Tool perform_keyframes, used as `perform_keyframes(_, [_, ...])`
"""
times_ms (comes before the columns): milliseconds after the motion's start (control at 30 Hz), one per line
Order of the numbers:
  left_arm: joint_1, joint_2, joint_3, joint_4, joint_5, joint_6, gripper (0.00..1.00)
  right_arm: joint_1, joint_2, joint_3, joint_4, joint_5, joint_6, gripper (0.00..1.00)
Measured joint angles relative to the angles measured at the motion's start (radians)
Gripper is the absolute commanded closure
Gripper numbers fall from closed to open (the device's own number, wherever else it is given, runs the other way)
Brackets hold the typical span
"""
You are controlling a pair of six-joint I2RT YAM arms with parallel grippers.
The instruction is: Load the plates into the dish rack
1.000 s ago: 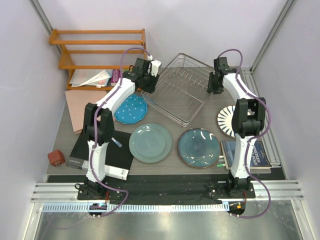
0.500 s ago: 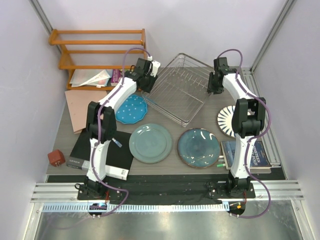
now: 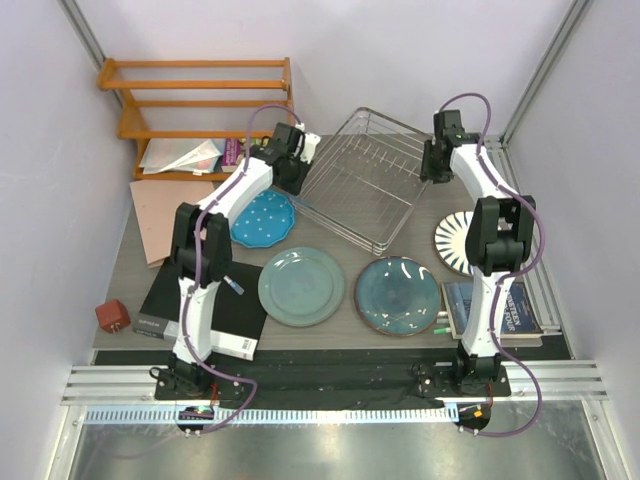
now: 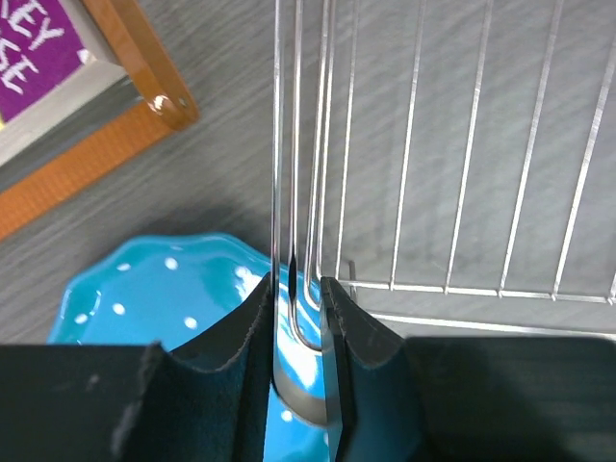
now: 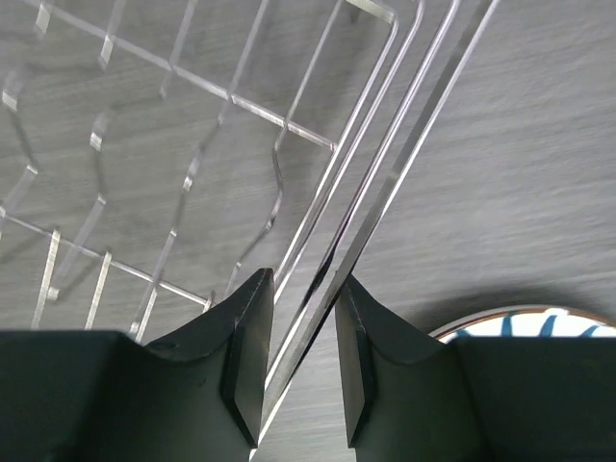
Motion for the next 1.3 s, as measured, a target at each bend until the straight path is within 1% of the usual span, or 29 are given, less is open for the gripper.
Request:
perform_keyframes(267, [-0.040, -0.088, -0.031, -0.020, 0.051, -0.024, 0.78, -0.013, 0.033, 0.156, 0.001, 0.027, -0.029, 0.63])
perform_keyframes(467, [-0.086, -0.137, -0.083, -0.021, 0.063, -0.035, 0.78, -0.014, 0.050, 0.173, 0.011, 0.061, -0.055, 0.62])
perform_keyframes(767, [-0.136, -0.137, -0.090, -0.020, 0.063, -0.040, 0.78, -0.015, 0.065, 0.179, 0.029, 0.103, -0.093, 0.63])
perform_keyframes(1067, [-0.190, -0.135, -0.090, -0.018, 0.069, -0.043, 0.78, -0.024, 0.174, 0.297, 0.055, 0.127, -0.114, 0.63])
perform_keyframes(1300, [-0.199, -0.093, -0.063, -0.014, 0.060, -0.047, 0.76, -0.024, 0.261, 0.371, 0.060, 0.125, -0.116, 0.62])
